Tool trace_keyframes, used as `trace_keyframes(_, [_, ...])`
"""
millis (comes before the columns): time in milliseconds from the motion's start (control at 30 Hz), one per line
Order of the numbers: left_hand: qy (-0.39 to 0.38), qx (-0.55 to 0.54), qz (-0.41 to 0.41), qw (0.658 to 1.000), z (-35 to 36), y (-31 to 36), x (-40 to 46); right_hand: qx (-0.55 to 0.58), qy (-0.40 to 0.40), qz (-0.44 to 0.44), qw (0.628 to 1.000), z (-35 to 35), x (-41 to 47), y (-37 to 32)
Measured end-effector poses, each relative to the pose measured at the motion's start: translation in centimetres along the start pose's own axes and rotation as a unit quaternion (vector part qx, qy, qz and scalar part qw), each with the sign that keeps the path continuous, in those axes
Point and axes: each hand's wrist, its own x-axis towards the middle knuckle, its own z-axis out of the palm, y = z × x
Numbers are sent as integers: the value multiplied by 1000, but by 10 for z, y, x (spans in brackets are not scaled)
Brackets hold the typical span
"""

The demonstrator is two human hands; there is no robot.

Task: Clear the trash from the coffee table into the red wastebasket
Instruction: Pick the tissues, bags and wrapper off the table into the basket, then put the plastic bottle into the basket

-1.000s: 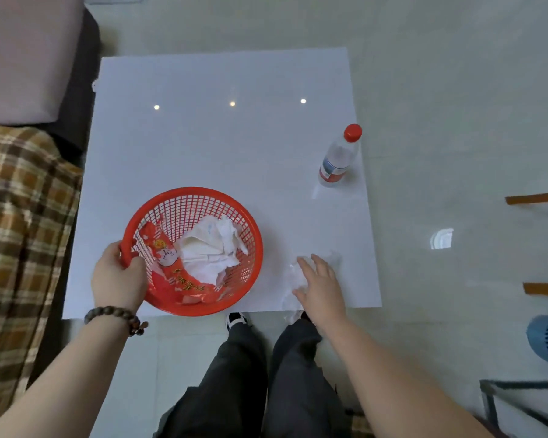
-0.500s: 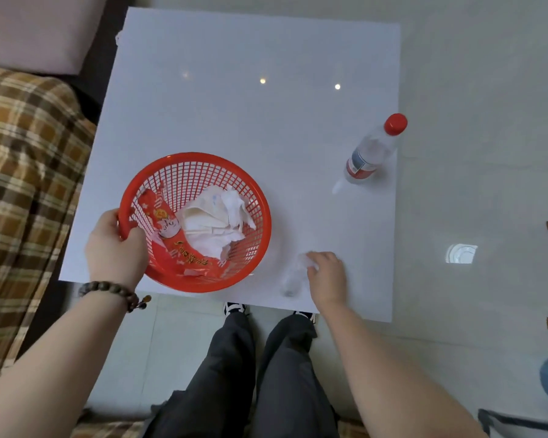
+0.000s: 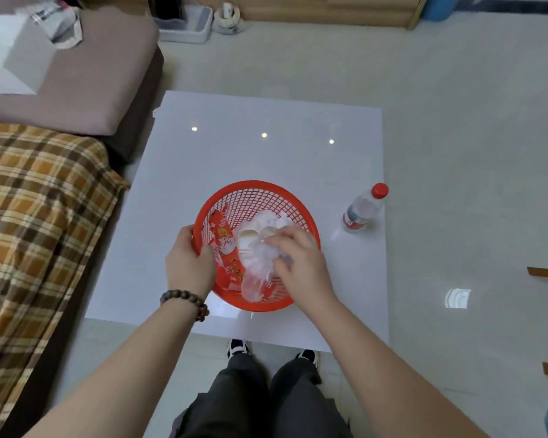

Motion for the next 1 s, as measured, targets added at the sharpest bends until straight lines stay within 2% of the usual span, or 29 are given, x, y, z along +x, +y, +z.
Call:
trace_keyframes(100, [-4, -4, 15, 1000, 5, 6, 1, -57, -89, 26, 994, 8, 4, 7])
trace_keyframes(167, [-10, -5, 20, 1000, 6, 9, 4, -57, -98, 35, 993, 4, 4, 10])
trace_keyframes(233, [-11, -3, 18, 1000, 6, 10, 8, -32, -65, 27, 997, -6, 6, 12])
trace_keyframes(367, [-9, 5, 8, 1000, 8, 10, 15, 1, 79, 21, 997, -42, 16, 29])
trace_keyframes(500, [0, 19, -8, 1000, 13, 10, 20, -88, 171, 81, 978, -86, 44, 71])
trace_keyframes(567, [3, 27, -12, 1000, 16, 10, 22, -146, 157, 115, 970, -102, 60, 93])
trace_keyframes(633, [7, 33, -19, 999, 17, 10, 23, -178, 108, 146, 967, -112, 72, 111])
trace_keyframes(800, [13, 38, -21, 999, 16, 8, 21, -172, 13, 202, 964, -113, 93, 140])
trace_keyframes(933, [8, 40, -34, 999, 11, 5, 19, -154, 19, 210, 965, -105, 95, 140])
trace_keyframes(1000, [10, 38, -42, 998, 8, 3, 19, -130, 52, 214, 967, -105, 94, 129])
